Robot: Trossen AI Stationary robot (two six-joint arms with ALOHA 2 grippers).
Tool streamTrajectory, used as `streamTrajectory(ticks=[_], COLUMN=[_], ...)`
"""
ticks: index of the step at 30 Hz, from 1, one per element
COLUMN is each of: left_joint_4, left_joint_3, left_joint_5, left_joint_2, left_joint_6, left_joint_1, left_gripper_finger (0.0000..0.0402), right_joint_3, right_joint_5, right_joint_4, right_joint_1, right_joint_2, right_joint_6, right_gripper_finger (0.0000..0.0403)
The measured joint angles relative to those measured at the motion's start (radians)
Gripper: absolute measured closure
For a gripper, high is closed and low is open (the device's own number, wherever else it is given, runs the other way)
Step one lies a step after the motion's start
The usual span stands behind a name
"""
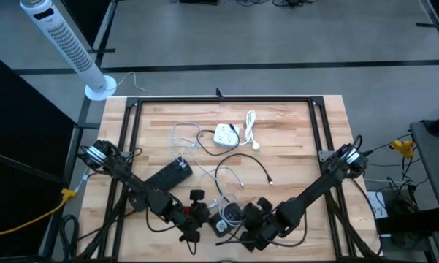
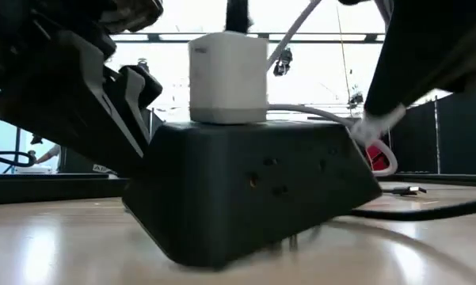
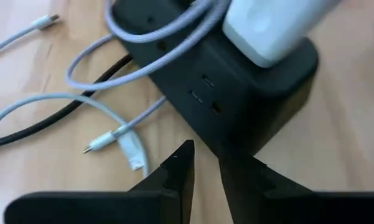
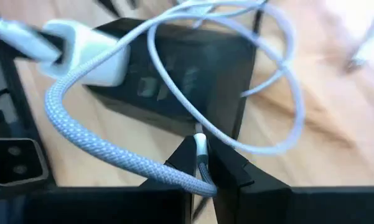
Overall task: Insert USB
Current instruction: Insert the purple charger cable into the bottom black outlet extension
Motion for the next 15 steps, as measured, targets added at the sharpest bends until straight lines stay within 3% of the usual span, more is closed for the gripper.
streamTrajectory(ticks=[8,15], left_joint_4=[0.081,0.149], left_joint_3=[0.000,0.000], left_joint_5=[0.013,0.012], left_joint_2=[-0.002,-0.002], left_joint_6=[0.031,0.031], left_joint_1=[-0.006,-0.004], left_gripper_finger=[0.0338,0.0339], right_joint_3=[0.000,0.075], right_joint_5=[0.049,0.049], right_joint_4=[-0.104,-0.221], right_joint_1=[-0.001,0.011], right_joint_2=[-0.109,-0.100], right_joint_6=[-0.065,-0.052], right_gripper_finger=[0.0389,0.0389])
